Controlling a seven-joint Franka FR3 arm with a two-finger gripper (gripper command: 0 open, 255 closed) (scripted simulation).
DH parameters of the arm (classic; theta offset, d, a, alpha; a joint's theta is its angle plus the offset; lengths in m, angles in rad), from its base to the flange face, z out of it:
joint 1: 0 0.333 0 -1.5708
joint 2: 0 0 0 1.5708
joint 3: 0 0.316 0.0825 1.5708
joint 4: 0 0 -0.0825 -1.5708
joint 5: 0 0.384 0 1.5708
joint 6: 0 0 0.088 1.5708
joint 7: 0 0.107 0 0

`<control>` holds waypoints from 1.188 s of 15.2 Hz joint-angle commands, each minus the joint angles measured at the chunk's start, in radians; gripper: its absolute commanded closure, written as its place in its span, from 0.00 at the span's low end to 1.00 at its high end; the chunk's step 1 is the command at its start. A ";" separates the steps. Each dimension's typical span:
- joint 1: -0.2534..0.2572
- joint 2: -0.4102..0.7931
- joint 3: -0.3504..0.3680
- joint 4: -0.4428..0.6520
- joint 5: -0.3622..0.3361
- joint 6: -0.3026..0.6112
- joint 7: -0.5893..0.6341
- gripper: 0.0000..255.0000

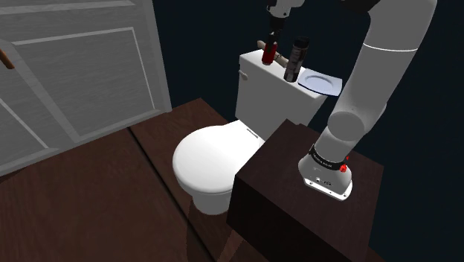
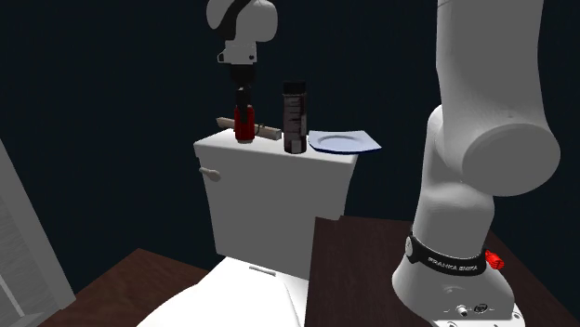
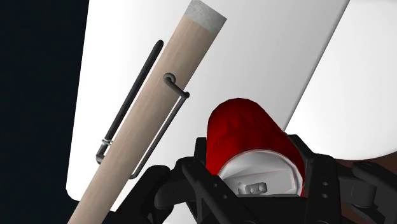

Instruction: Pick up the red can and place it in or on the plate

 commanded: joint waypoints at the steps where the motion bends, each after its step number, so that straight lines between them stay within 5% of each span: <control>1: 0.000 0.000 0.000 0.000 0.000 0.000 0.000 1.00; 18: 0.002 -0.036 -0.005 0.147 -0.023 -0.178 0.017 1.00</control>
